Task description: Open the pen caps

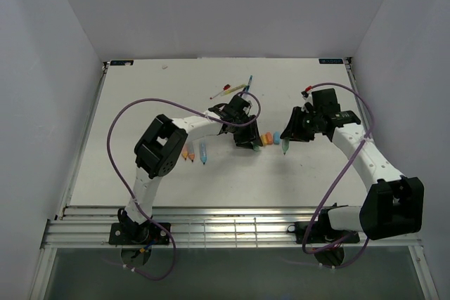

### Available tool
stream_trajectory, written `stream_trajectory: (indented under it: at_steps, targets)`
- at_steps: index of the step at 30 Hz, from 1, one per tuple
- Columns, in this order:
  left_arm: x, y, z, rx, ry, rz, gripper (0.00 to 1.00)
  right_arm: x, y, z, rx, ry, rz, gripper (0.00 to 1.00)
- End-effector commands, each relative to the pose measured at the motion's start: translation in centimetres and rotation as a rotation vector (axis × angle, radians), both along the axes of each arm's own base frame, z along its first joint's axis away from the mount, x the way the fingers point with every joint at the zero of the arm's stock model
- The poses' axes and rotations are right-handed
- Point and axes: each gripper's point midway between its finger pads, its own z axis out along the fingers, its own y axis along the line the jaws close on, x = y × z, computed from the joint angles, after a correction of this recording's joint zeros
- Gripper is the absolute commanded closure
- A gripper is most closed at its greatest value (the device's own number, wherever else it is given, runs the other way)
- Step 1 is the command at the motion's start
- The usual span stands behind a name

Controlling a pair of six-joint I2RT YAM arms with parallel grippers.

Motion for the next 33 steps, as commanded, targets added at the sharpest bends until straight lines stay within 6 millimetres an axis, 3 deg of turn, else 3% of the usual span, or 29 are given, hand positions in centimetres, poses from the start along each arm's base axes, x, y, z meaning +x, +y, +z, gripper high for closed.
stream_trajectory:
  at_steps: [1, 5, 6, 9, 10, 11, 13, 16, 17, 19, 20, 22, 23, 27, 33]
  targets:
    - [0.8, 1.5, 2.8, 0.002, -0.063, 0.029, 0.45, 0.9, 1.0, 1.8, 0.038, -0.028, 0.021, 0.92]
    - [0.4, 4.0, 3.8, 0.033, -0.082, 0.077, 0.44, 0.9, 2.6, 2.0, 0.053, -0.028, 0.051, 0.92]
    - [0.6, 4.6, 5.4, 0.03, -0.122, 0.099, 0.44, 1.0, 3.1, 2.0, 0.057, -0.024, 0.059, 0.92]
    - [0.4, 6.8, 6.5, 0.077, -0.169, 0.146, 0.43, 0.4, 5.8, 1.9, 0.077, -0.01, 0.109, 0.92]
    - [0.5, 7.5, 8.6, 0.061, -0.209, 0.162, 0.43, 0.4, 6.4, 1.9, 0.087, -0.009, 0.119, 0.92]
    - [0.1, 8.3, 8.9, 0.079, -0.217, 0.167, 0.43, 0.3, 7.1, 1.5, 0.088, 0.005, 0.13, 0.92]
    - [-0.2, 9.9, 11.9, 0.09, -0.283, 0.199, 0.43, 0.1, 9.3, 2.0, 0.104, 0.001, 0.171, 0.92]
    - [-1.1, 11.4, 14.4, 0.088, -0.338, 0.203, 0.43, -0.3, 12.4, 1.7, 0.129, 0.025, 0.228, 0.92]
    - [-1.3, 12.8, 16.0, 0.103, -0.376, 0.239, 0.43, -0.4, 13.2, 0.9, 0.141, 0.054, 0.238, 0.92]
    - [-2.4, 14.5, 16.5, 0.13, -0.369, 0.265, 0.43, -0.7, 15.1, 0.7, 0.183, 0.073, 0.261, 0.92]
    - [-2.8, 15.7, 18.1, 0.125, -0.4, 0.305, 0.43, -0.7, 15.6, -0.3, 0.178, 0.098, 0.265, 0.92]
    - [-4.1, 17.4, 18.3, 0.138, -0.378, 0.356, 0.44, -0.8, 17.1, -0.4, 0.181, 0.099, 0.295, 0.92]
    - [-4.7, 18.4, 19.5, 0.124, -0.398, 0.385, 0.44, -1.0, 17.7, -1.4, 0.172, 0.12, 0.308, 0.92]
    - [-7.2, 20.6, 20.2, 0.101, -0.381, 0.43, 0.44, -1.3, 20.1, -2.9, 0.161, 0.144, 0.357, 0.92]
    - [-10.2, 23.5, 19.6, 0.105, -0.341, 0.508, 0.43, -1.2, 23.7, -4.1, 0.145, 0.157, 0.408, 0.92]
